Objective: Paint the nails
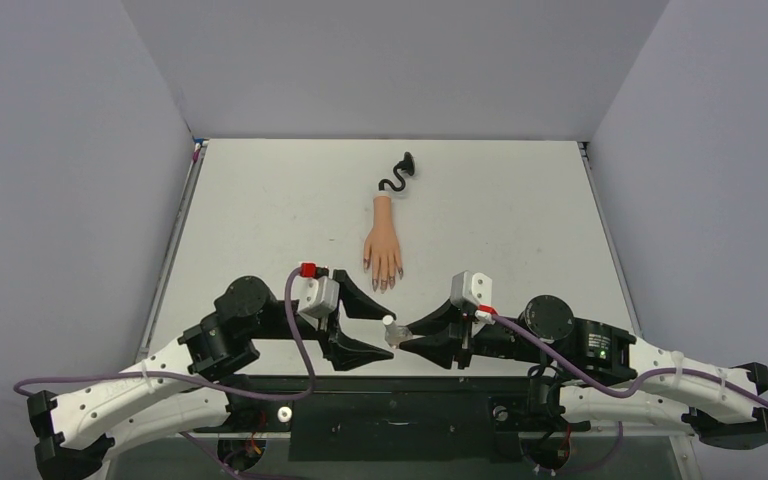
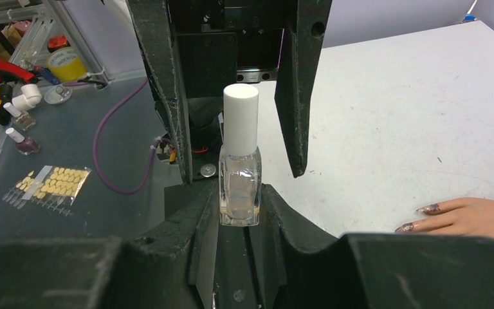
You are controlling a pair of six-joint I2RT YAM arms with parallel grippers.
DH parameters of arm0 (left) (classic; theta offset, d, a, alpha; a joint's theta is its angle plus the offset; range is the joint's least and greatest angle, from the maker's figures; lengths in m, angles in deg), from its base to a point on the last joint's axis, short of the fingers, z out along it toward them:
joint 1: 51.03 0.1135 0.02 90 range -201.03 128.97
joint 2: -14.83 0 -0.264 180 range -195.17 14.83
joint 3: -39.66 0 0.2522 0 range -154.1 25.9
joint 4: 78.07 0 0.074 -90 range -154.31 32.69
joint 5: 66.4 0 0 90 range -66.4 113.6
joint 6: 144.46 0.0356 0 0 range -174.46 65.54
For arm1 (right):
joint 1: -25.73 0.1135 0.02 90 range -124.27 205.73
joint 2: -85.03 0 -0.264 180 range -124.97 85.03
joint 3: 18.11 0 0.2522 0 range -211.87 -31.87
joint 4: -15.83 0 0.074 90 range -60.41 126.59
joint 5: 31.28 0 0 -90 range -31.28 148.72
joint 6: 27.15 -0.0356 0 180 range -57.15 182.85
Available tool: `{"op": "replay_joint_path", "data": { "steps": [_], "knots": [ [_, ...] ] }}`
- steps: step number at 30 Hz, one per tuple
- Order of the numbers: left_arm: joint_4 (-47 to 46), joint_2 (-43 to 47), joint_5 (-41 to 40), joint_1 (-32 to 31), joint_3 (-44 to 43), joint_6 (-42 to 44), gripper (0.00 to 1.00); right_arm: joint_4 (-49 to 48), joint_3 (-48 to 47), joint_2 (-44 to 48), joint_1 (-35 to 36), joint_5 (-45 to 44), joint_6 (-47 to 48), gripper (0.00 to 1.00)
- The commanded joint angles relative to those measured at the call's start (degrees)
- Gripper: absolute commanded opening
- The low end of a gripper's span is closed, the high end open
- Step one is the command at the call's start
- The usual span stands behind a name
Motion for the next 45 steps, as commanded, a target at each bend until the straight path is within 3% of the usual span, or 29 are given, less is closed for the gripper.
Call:
{"op": "replay_joint_path", "data": {
  "steps": [1,7,21,22,23,25,28,30,31,34,37,45],
  "knots": [
    [2.0,1.5,-1.8,-0.2,-2.5,2.0,0.58,-2.4,-0.8,0.8,0.0,-0.2,-0.2,0.00],
    [0.5,1.1,-1.6,-0.2,-2.2,1.6,0.46,-2.0,-1.3,0.4,0.0,0.4,-0.1,0.00],
    [-2.0,0.5,0.8,-0.2,-2.0,1.6,0.29,-1.6,-2.1,-1.8,0.0,1.7,-0.2,0.00],
    [-2.1,0.5,0.9,-0.2,-2.0,1.6,0.24,-1.5,-2.2,-1.9,0.0,1.7,-0.2,0.00],
    [-2.2,0.5,1.1,-0.2,-1.9,1.7,0.11,-1.5,-2.4,-2.1,0.0,1.7,-0.2,0.00],
    [-2.2,0.5,1.3,-0.2,-1.9,1.8,0.00,-1.3,-2.6,-2.2,0.0,1.4,-0.2,0.00],
    [-2.0,0.6,1.5,-0.2,-1.7,1.9,0.00,-1.0,-2.8,-2.2,0.0,0.7,-0.2,0.00],
    [-1.6,0.8,1.6,-0.2,-1.7,2.0,0.00,-0.9,-2.8,-1.9,0.0,0.3,-0.3,0.12],
    [-1.3,0.8,1.6,-0.2,-1.9,2.1,0.00,-0.7,-2.8,-1.8,0.0,0.1,-0.3,0.26],
    [-1.0,1.3,1.6,-0.2,-1.9,2.2,0.00,-0.3,-2.7,-1.5,0.0,-0.1,-0.5,0.45],
    [-0.9,1.6,1.6,-0.2,-1.9,2.2,0.00,0.0,-2.6,-1.4,0.0,0.1,-0.7,0.48],
    [-1.6,1.6,1.5,-0.2,-1.7,1.9,0.00,-0.4,-2.4,-1.4,0.0,0.2,-0.8,0.41]
  ]
}}
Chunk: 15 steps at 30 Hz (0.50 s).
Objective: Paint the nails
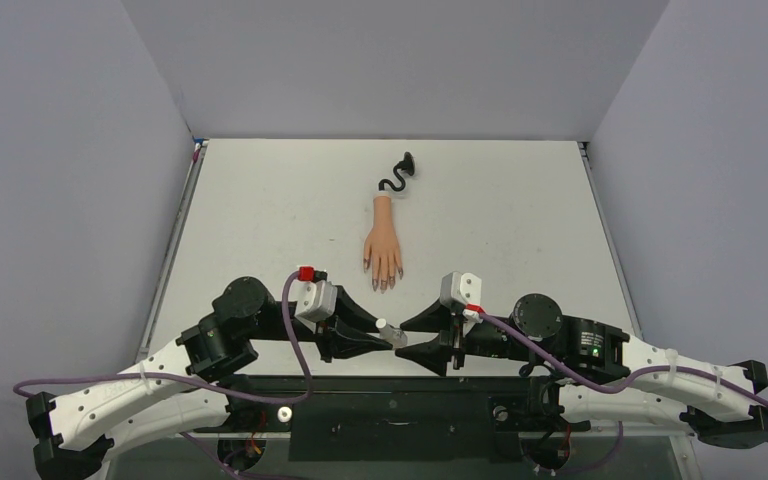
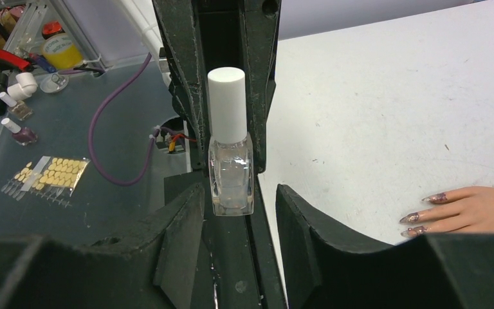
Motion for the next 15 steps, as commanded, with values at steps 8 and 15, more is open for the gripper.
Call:
{"op": "replay_joint_path", "data": {
  "steps": [8,15],
  "knots": [
    [-3.7,0.3,0.1,-0.2,-1.3,-0.1,0.00,-2.7,-2.2,-0.6,0.1,0.3,-0.4,0.35],
    [-4.7,-0.3,0.0,-0.2,-1.1,-0.5,0.00,-3.6,-2.4,-1.3,0.0,0.7,-0.4,0.31]
  ]
}}
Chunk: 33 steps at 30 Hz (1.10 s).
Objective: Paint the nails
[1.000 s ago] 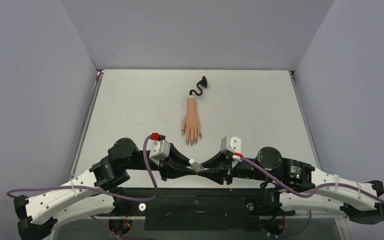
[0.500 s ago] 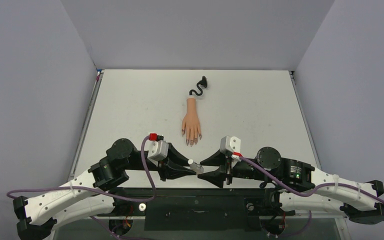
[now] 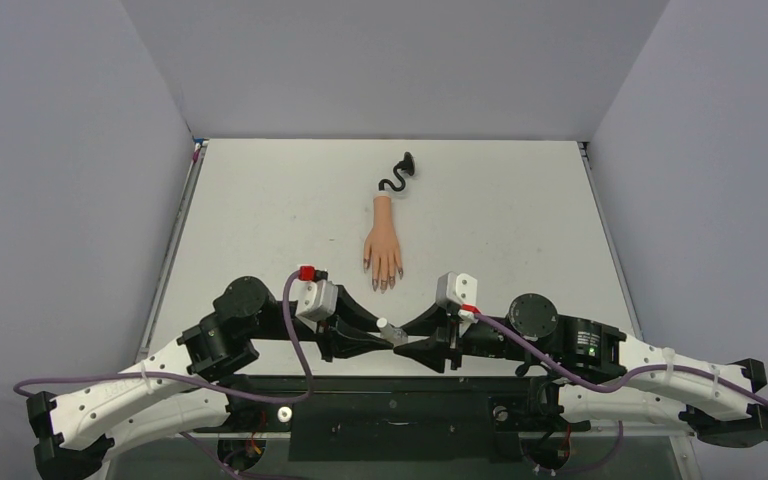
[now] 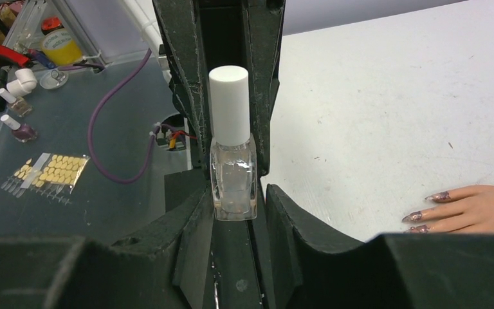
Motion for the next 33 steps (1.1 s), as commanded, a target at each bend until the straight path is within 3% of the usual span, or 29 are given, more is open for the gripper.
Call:
{"op": "replay_joint_path", "data": {
  "steps": [1,7,13,17,23,25,29,33],
  "knots": [
    [-4.5,-0.3,0.0,-0.2,-1.1,-0.5,0.00,-3.6,-2.4,-0.7,0.1,0.6,-0.3,0.31],
    [-4.5,-0.7,0.0,-0.2,-1.0,-0.4,0.00,-3.6,-2.7,-0.9,0.1,0.8,-0.2,0.29],
    [-4.4,-0.9,0.1,-0.2,-0.8,-0.4,0.00,-3.5,-2.8,-1.0,0.1,0.7,-0.1,0.03],
    [-4.3,-1.1,0.0,-0.2,-1.0,-0.4,0.03,-3.3,-2.4,-0.8,0.1,0.6,-0.2,0.00],
    [-2.3,-0.3,-0.5,-0.2,-1.7,0.3,0.54,-3.2,-1.4,0.7,0.1,-0.3,-0.3,0.00],
    [-1.0,0.4,-0.8,-0.2,-2.0,0.6,0.64,-3.0,-1.0,1.6,0.1,-0.6,-0.4,0.00],
    [2.4,2.3,-1.5,-0.2,-3.1,1.4,0.76,-2.5,-0.3,3.0,0.1,-1.1,-0.7,0.00],
    [4.3,3.7,-1.9,-0.2,-4.3,1.1,0.80,-2.4,0.4,4.3,0.1,-1.4,-0.9,0.00]
  ]
}}
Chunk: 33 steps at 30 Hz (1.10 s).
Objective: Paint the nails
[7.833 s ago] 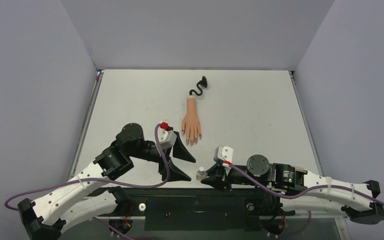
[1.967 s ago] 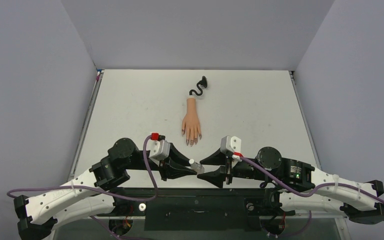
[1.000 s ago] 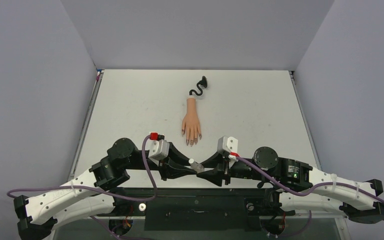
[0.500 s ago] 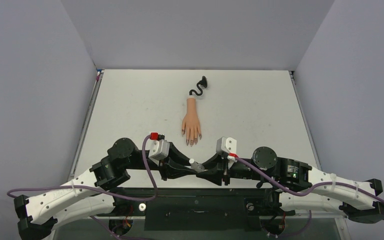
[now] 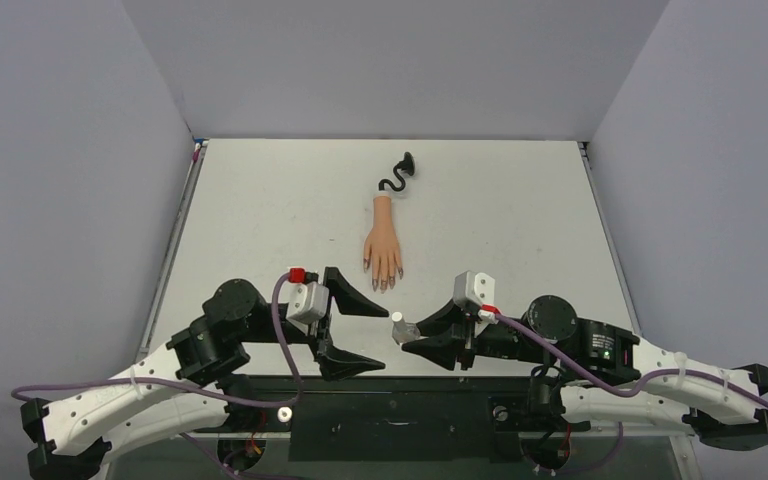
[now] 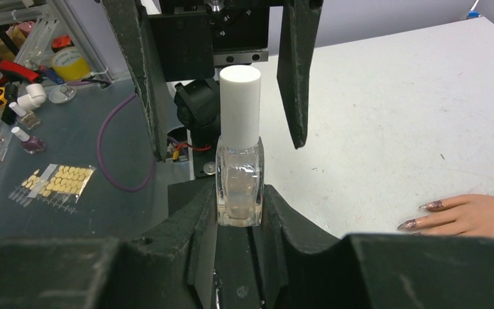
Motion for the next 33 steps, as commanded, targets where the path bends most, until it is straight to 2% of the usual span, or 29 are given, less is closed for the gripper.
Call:
{"op": "replay_joint_path", "data": {
  "steps": [1,10,20,30,33],
  "knots": [
    [1.2,2.0,-0.9,-0.2,-4.0,0.4,0.80,-2.5,0.6,1.9,0.1,-1.2,-0.8,0.00],
    [-2.0,-0.8,0.0,-0.1,-6.9,-4.3,0.74,-3.0,1.0,2.3,0.1,-0.2,-0.6,0.00],
    [-10.9,-5.4,1.1,-0.1,-6.3,-7.5,0.63,-2.9,0.6,1.4,0.1,1.9,-0.8,0.00],
    [-12.3,-6.3,2.2,-0.1,-6.8,-7.6,0.50,-3.7,0.9,0.5,0.1,2.6,-0.6,0.00],
    [-13.2,-6.5,2.3,-0.1,-6.3,-7.9,0.49,-3.4,0.7,0.3,0.1,2.8,-0.6,0.00]
  ]
}}
